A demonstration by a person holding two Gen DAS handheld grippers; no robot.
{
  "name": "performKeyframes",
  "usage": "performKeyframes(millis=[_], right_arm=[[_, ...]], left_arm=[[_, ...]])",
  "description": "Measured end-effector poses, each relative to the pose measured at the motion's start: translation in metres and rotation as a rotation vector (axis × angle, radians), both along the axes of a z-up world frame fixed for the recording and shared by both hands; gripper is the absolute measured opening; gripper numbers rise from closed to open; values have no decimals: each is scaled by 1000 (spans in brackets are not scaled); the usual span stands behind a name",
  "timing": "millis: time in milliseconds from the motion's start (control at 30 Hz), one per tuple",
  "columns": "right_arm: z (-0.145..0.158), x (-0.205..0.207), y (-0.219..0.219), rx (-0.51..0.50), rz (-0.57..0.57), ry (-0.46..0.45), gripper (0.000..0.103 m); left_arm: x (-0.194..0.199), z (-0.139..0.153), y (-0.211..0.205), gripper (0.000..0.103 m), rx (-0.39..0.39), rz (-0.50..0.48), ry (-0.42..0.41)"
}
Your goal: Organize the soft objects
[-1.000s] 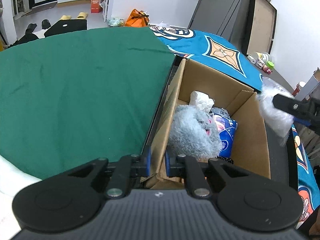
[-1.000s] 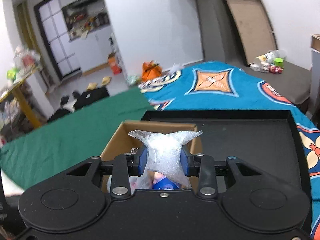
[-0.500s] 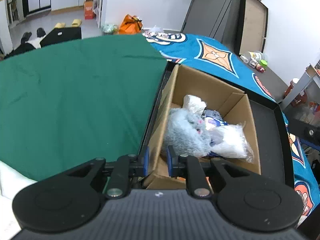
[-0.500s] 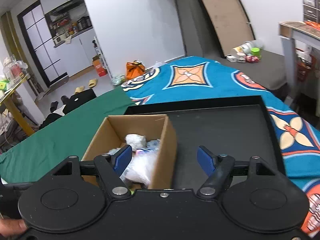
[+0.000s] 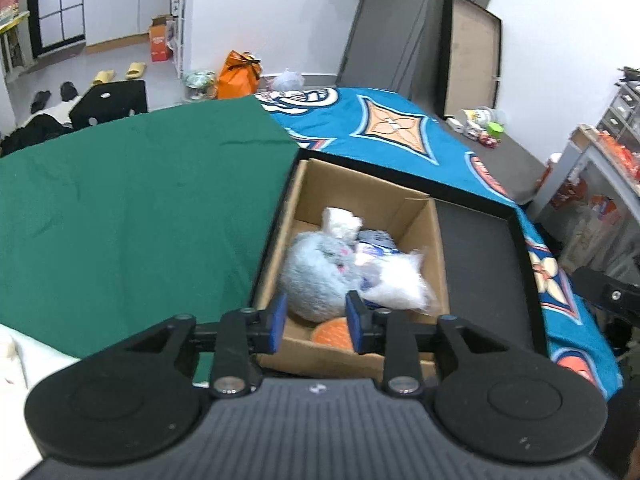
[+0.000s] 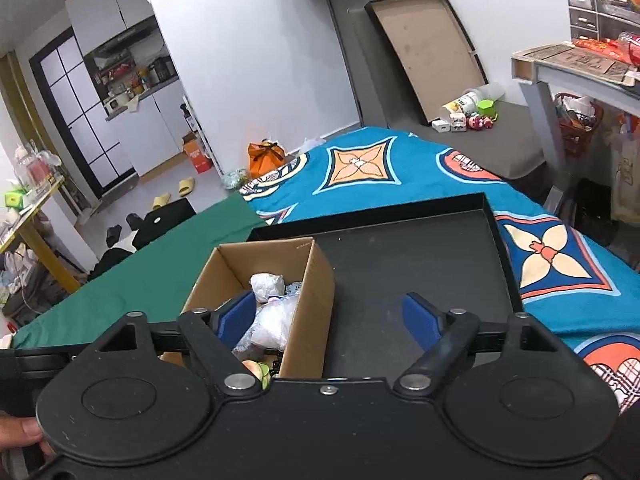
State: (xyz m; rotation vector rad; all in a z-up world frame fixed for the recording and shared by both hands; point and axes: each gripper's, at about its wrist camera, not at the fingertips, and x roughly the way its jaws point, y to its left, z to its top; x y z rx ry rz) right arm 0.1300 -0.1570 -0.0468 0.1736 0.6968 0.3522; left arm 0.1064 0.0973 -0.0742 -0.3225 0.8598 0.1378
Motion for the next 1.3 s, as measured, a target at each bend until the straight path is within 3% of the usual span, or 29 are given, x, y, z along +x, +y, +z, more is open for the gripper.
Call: performKeyframes(millis=[200, 333, 533, 633, 867, 1100, 1300], right_arm=[[13, -11, -16, 17, -27, -20, 95], [23, -20, -29, 25, -43, -34, 100], [33, -34, -43, 47, -61, -36, 103], [37, -42, -46, 53, -60, -31, 103], [46, -58, -57, 103, -71, -22, 103], [57, -76, -64, 73, -82, -34, 103], [66, -92, -62, 39, -76, -45, 103]], left_arm=[[-10, 21, -13, 52, 15, -22, -22], [-18, 38, -23, 68, 36, -28, -47], [-28, 58, -38, 74, 49, -64, -50], [-37, 68, -44, 89, 59, -77, -64], [-56, 84, -52, 95, 84, -85, -73], [-78, 97, -54, 103, 77, -84, -101], [-95, 108, -56, 103, 76, -93, -127]])
